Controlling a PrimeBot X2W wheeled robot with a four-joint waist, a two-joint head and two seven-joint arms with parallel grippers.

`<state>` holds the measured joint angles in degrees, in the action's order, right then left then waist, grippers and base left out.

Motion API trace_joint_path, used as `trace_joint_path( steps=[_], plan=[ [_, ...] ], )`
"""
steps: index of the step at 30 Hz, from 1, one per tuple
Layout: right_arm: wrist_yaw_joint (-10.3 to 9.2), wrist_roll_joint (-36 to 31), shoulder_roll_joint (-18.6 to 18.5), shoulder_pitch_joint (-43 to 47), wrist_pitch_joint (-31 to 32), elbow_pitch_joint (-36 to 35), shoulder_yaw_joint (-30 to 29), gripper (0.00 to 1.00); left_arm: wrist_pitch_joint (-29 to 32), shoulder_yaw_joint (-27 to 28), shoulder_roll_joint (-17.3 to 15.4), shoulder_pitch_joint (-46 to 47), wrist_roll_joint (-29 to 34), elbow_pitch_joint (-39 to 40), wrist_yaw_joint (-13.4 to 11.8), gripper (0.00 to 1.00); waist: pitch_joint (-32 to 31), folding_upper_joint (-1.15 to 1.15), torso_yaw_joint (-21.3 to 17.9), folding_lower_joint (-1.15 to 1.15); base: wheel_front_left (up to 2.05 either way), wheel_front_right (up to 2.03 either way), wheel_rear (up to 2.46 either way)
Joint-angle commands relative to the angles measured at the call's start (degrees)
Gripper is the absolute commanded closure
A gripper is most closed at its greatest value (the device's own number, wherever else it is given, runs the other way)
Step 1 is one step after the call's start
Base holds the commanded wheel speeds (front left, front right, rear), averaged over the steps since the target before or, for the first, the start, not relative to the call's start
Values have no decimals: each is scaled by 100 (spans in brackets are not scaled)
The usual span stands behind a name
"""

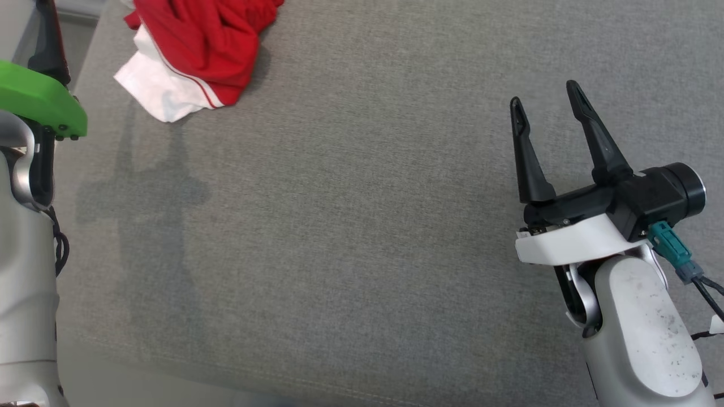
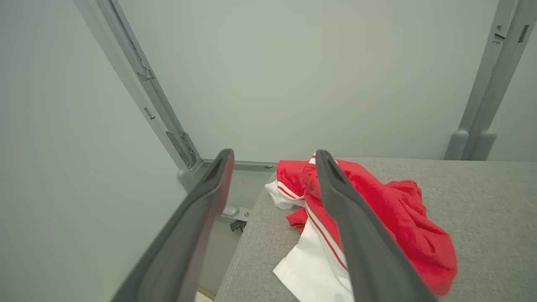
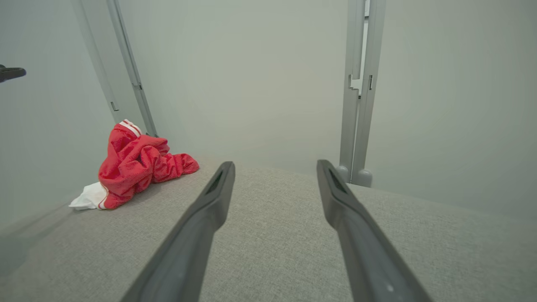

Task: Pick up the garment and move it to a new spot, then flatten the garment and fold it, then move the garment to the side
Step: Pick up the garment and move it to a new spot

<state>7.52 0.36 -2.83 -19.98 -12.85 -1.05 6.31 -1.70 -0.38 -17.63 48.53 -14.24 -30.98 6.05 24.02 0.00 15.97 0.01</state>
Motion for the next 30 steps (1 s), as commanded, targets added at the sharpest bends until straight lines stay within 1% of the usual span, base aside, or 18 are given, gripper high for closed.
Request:
trace_joint_path(
  steps=[1,5,8,11,14,20,21,22,23,26,30],
  plan=[
    [-6,-13,-13,-81,20,-84,7,0,71,-7,-16,145,-63,-215,6,0,671,0,-690,-1,0,0,0],
    [-7,-10,-13,-92,54,-252,18,0,234,101,52,414,-244,-855,-68,0,775,0,-861,-1,0,0,0],
    [-7,-19,-11,-85,91,-382,43,0,179,250,86,554,-419,-1219,-95,0,846,0,-957,-1,0,0,0],
    [-7,-45,-20,-37,129,-469,45,0,132,291,108,633,-518,-1496,-81,0,908,0,-1005,-1,0,0,0],
    [-6,-57,-27,9,174,-549,67,0,121,285,60,740,-551,-1776,-84,0,967,0,-1038,-1,0,0,0],
    [-6,-70,-66,31,229,-630,76,0,236,305,75,919,-630,-2281,-102,0,1010,0,-1069,-1,0,0,0],
    [-7,-72,-67,35,233,-629,75,0,215,295,83,936,-636,-2330,-102,15,1006,0,-1069,-1,0,0,0],
    [-6,-72,-68,37,229,-618,80,0,192,290,96,948,-658,-2401,-89,51,994,0,-1071,-1,0,0,0],
    [-6,-48,-65,39,202,-584,96,0,138,262,117,946,-677,-2497,-49,100,947,0,-1073,-1,0,0,0],
    [-7,-13,-60,52,163,-521,95,0,15,218,105,931,-691,-2599,-11,100,830,0,-1073,-1,0,0,0],
    [-6,31,-46,73,96,-402,83,0,-292,157,28,857,-659,-2675,31,100,581,0,-1081,-1,0,0,0]
  ],
)
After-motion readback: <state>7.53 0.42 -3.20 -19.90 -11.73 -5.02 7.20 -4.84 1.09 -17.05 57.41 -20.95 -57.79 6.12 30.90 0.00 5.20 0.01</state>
